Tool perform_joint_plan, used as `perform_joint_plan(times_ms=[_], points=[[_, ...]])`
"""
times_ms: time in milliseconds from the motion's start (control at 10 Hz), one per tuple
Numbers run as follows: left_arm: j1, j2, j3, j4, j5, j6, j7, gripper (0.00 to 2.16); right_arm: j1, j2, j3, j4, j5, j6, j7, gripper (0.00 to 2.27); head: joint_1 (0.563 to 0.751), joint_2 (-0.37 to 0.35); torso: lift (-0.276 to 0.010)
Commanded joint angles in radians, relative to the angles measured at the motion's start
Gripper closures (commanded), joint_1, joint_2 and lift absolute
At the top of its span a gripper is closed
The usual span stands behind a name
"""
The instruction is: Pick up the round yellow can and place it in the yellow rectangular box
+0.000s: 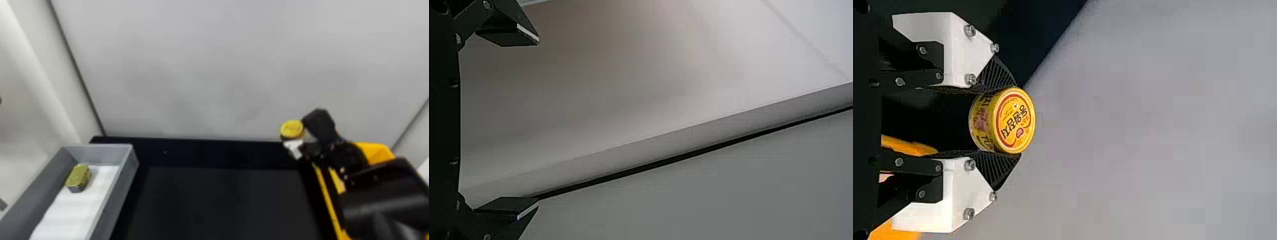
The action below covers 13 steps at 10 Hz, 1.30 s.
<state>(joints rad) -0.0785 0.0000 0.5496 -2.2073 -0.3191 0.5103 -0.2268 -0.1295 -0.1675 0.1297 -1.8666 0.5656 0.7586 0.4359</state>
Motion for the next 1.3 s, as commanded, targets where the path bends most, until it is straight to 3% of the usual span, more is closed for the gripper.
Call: perform_joint_plan(times_ms=[0,200,600,900,1000,1100,1200], points=[[0.009,-0.003,0.018,0.0,0.0,0.01,-0.005,0.14,-0.084,0.0,0.022,-0.118,0.099,0.081,0.017,0.73,0.629,0.012,-0.055],[0.002,-0.003,0.049,-0.005,-0.011,0.002,-0.023,0.14,-0.094,-0.01,-0.036,-0.146,0.168,0.084,0.02,0.73,0.629,0.012,-0.055],[0.0,-0.003,0.058,-0.003,-0.02,-0.008,-0.032,0.14,-0.038,-0.098,-0.121,-0.184,0.203,0.171,0.021,0.73,0.629,0.012,-0.055],[-0.004,-0.003,0.054,0.0,-0.02,-0.015,-0.032,0.14,-0.002,-0.101,-0.142,-0.134,0.203,0.124,0.06,0.73,0.629,0.012,-0.055],[-0.01,-0.003,0.049,0.011,-0.021,-0.019,-0.032,0.14,0.004,-0.102,-0.196,-0.085,0.145,0.012,0.111,0.73,0.629,0.012,-0.055],[-0.006,-0.003,0.04,0.017,-0.025,-0.019,-0.034,0.14,0.021,-0.102,-0.26,-0.051,0.056,-0.045,0.104,0.73,0.629,0.012,-0.055],[-0.006,-0.003,0.041,0.015,-0.026,-0.019,-0.035,0.14,0.047,-0.098,-0.298,-0.046,0.045,-0.06,0.071,0.73,0.629,0.012,-0.055]])
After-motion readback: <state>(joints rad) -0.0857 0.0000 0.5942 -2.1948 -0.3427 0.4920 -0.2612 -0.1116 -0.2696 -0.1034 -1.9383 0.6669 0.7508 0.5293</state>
